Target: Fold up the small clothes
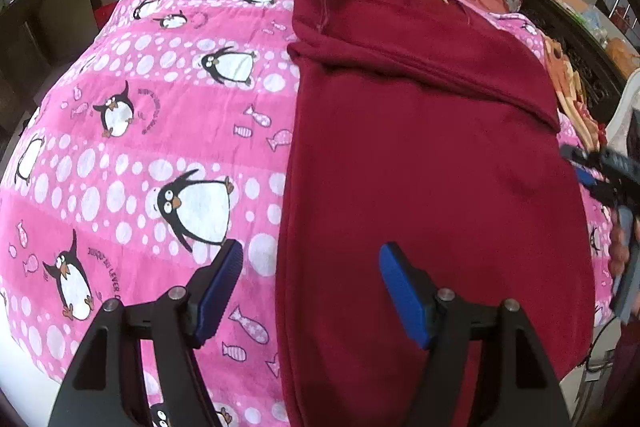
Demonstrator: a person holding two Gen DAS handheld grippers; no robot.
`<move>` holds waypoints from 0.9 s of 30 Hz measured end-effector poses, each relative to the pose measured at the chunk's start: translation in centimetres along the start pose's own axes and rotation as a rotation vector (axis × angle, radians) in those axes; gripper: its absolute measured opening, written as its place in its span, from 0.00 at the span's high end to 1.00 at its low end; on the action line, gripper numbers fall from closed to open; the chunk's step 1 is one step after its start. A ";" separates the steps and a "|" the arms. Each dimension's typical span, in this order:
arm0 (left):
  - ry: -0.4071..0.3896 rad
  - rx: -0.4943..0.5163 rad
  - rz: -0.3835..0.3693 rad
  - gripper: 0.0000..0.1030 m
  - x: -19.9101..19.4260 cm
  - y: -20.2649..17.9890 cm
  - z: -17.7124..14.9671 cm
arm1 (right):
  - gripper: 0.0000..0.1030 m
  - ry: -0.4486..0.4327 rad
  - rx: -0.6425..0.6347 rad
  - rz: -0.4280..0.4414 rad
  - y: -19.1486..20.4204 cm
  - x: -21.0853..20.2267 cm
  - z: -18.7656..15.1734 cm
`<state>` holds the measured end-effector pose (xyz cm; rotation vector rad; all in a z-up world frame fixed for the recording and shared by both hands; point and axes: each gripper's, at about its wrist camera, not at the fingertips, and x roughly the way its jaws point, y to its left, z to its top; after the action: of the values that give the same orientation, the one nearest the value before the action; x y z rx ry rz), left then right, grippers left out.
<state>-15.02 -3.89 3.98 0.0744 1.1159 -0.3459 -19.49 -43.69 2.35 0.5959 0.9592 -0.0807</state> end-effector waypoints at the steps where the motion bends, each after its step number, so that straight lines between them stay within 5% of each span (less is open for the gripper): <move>1: 0.002 -0.002 -0.001 0.28 0.1 0.0 0.0 | 0.77 -0.006 0.019 -0.001 -0.2 0.4 0.4; 4: 0.001 -0.008 -0.001 0.28 0.2 0.2 -0.1 | 0.83 -0.008 0.060 -0.020 -0.7 2.1 1.8; 5: 0.002 -0.010 0.000 0.28 0.3 0.3 -0.2 | 0.98 -0.010 0.064 -0.017 -0.8 2.5 2.0; 6: 0.006 -0.014 -0.001 0.28 0.4 0.4 -0.2 | 1.00 -0.012 0.060 -0.018 -0.8 2.8 2.2; 13: 0.020 -0.044 0.015 0.28 0.9 1.2 -0.6 | 1.00 -0.116 -0.071 -0.093 0.3 0.9 2.9; 19: 0.014 -0.023 0.049 0.28 1.0 0.6 -0.8 | 1.00 -0.078 -0.111 -0.168 0.3 3.3 3.1; 27: 0.004 -0.008 0.067 0.23 1.2 0.1 -1.2 | 1.00 -0.066 -0.121 -0.182 0.9 0.1 1.9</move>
<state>-15.53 -3.82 2.35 0.1051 1.1163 -0.2809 -17.71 -43.90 3.43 0.3915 0.9458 -0.2019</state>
